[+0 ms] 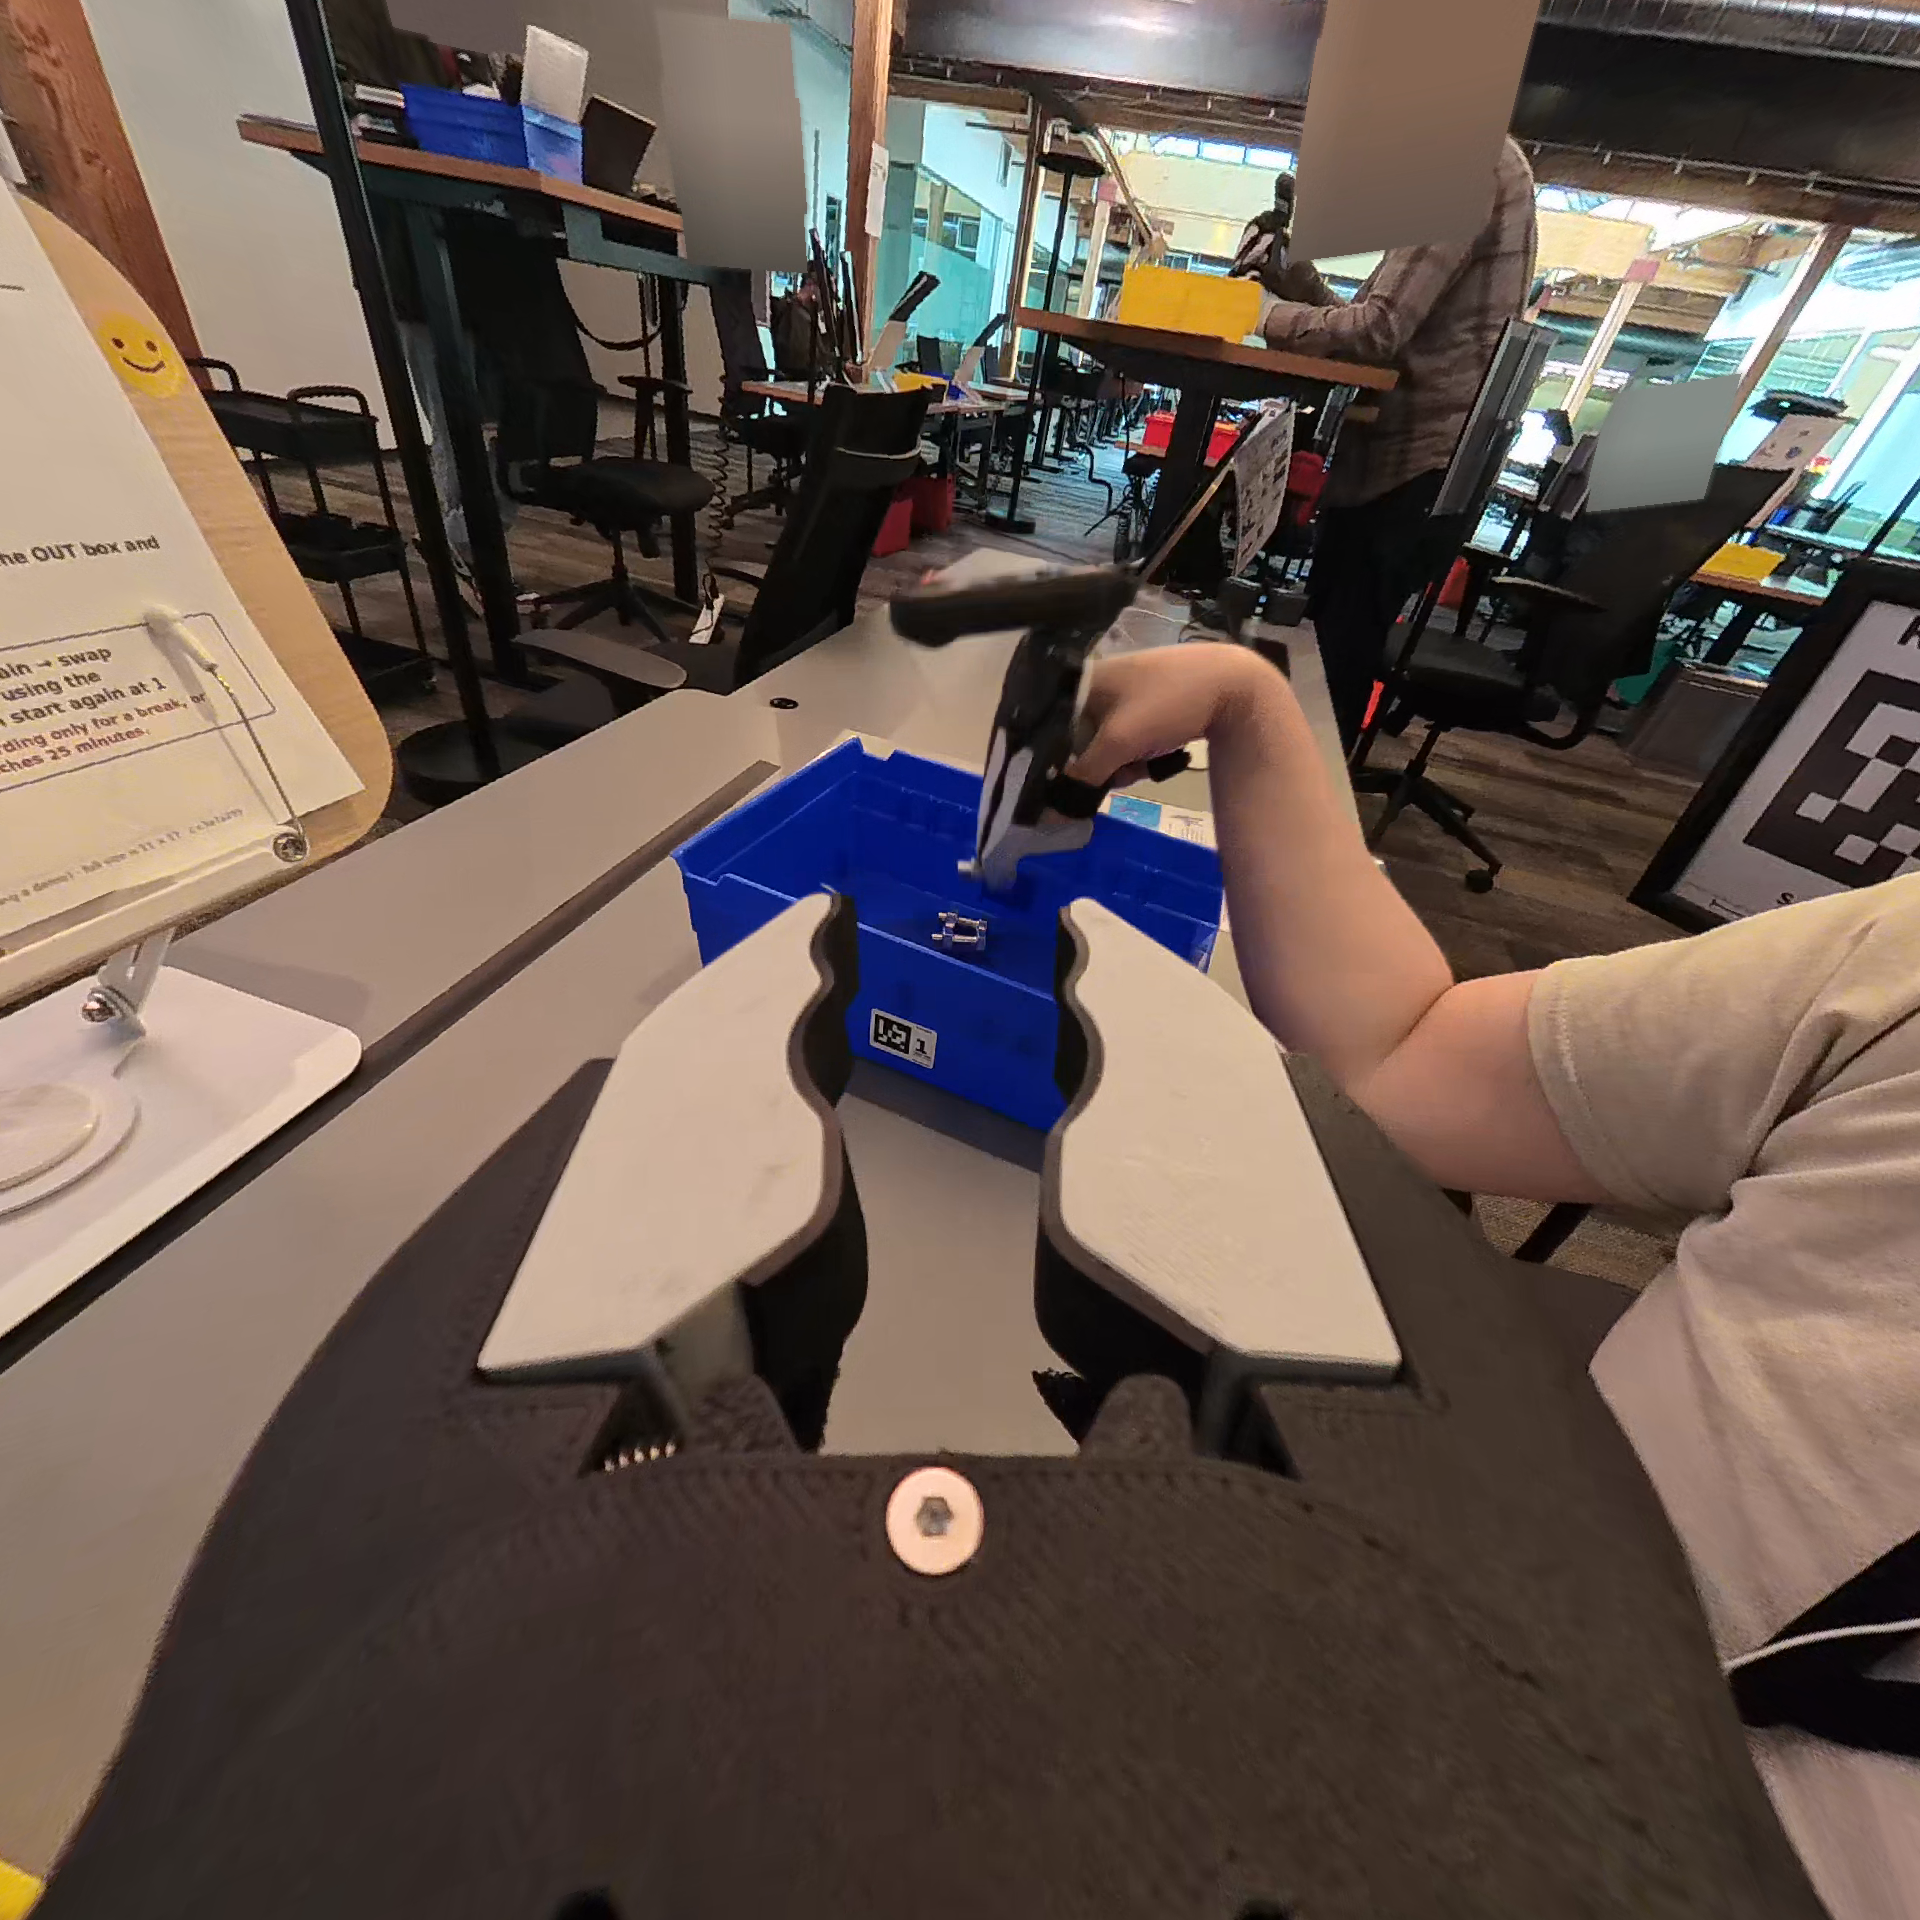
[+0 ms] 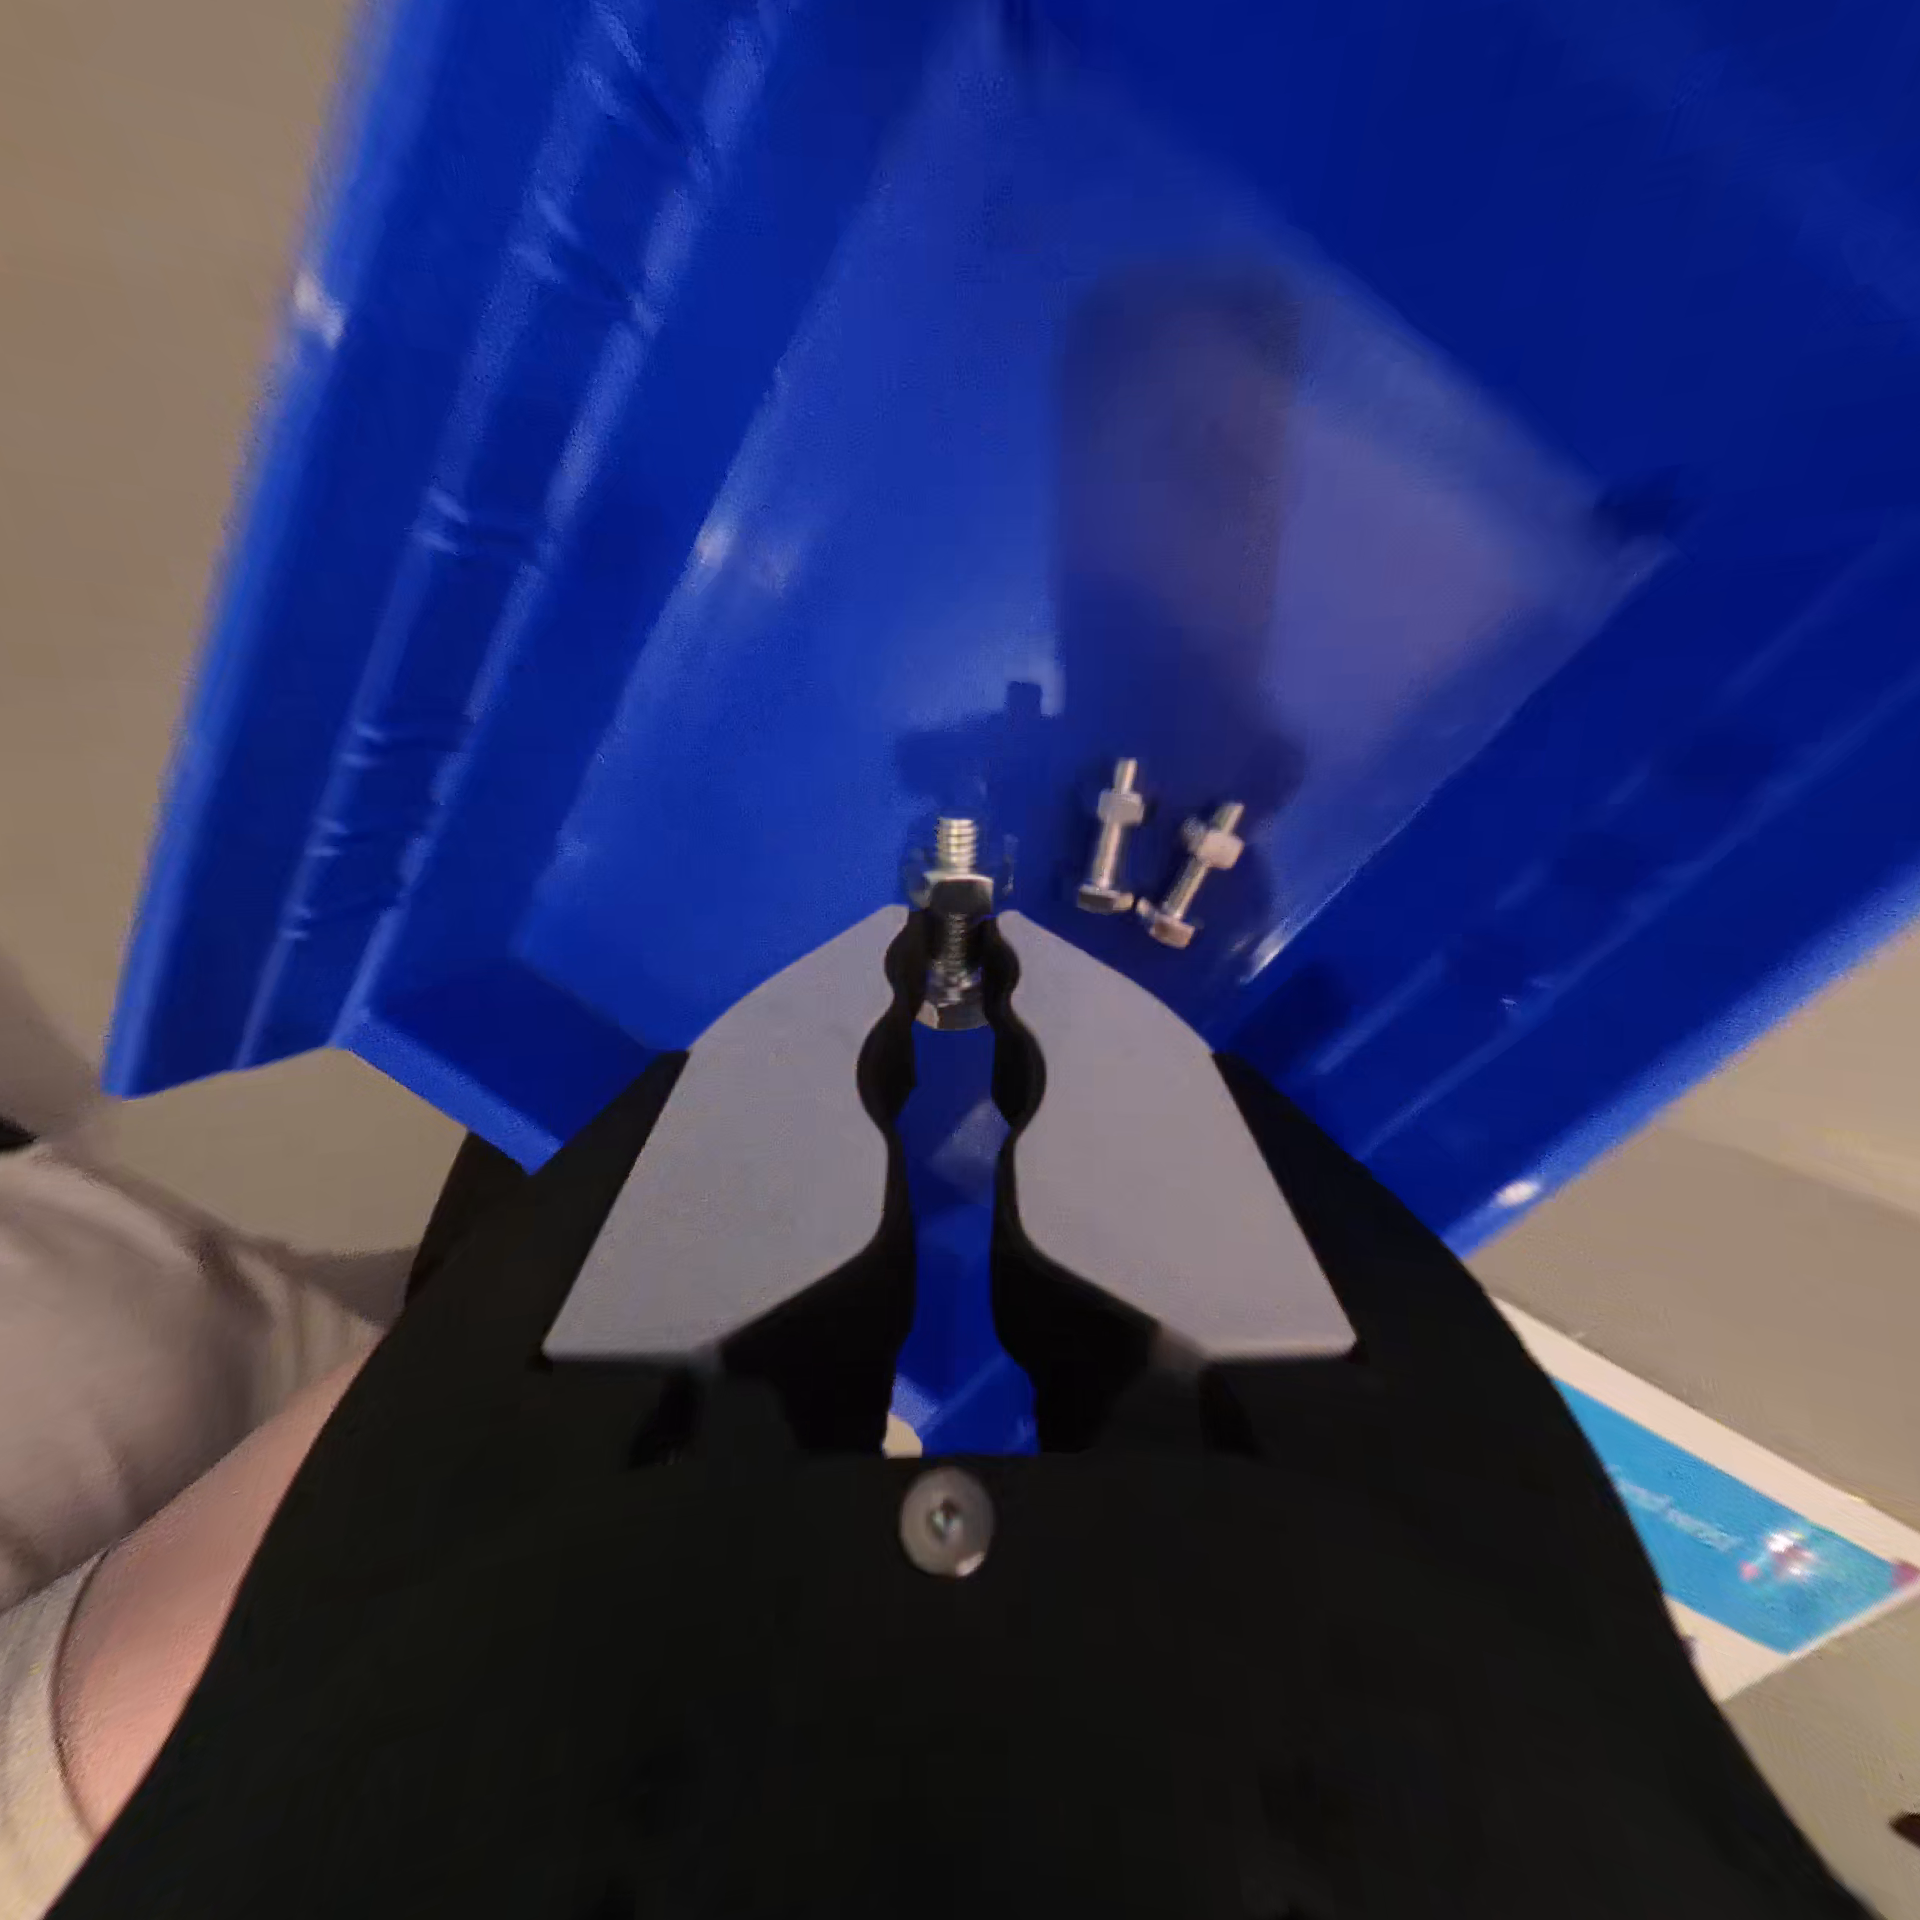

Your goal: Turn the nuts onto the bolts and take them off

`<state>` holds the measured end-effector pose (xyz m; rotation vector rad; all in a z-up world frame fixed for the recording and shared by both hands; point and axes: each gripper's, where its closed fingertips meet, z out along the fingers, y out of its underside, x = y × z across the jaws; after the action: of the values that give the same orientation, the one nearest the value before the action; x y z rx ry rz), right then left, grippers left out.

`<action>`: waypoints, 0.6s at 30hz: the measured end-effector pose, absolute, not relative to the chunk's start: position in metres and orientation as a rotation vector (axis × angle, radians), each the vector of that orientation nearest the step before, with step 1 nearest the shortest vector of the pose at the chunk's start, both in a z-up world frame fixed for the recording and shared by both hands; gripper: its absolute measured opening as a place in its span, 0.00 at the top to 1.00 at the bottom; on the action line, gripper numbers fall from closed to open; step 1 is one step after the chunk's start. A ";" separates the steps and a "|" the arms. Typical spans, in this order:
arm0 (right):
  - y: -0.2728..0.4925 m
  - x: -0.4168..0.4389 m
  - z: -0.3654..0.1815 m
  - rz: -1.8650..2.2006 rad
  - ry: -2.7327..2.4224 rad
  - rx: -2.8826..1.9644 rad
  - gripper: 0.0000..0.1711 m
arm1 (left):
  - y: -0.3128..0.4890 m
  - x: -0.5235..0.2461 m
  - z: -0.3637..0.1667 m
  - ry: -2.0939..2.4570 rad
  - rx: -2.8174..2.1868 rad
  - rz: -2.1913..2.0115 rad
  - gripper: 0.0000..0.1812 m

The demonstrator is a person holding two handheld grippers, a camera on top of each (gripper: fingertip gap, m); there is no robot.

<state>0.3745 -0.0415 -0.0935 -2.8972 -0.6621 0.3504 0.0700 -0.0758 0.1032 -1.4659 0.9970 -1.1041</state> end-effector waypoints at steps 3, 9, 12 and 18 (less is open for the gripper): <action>-0.040 0.371 -0.120 0.427 -0.667 -2.994 0.94 | -0.078 0.069 0.105 0.995 -1.463 -1.107 0.81; -0.038 0.370 -0.146 0.230 -0.789 -3.118 0.94 | -0.080 0.068 0.106 1.006 -1.466 -1.101 0.81; -0.037 0.377 -0.154 0.123 -0.796 -3.166 0.93 | -0.081 0.067 0.108 1.006 -1.465 -1.113 0.81; -0.042 0.375 -0.160 0.198 -0.774 -3.217 0.87 | -0.079 0.057 0.114 1.000 -1.460 -1.082 0.81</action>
<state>0.3745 -0.0416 -0.1602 -3.2170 -0.7737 0.1984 0.0573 -0.0788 0.1137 -1.4600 1.0000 -1.0817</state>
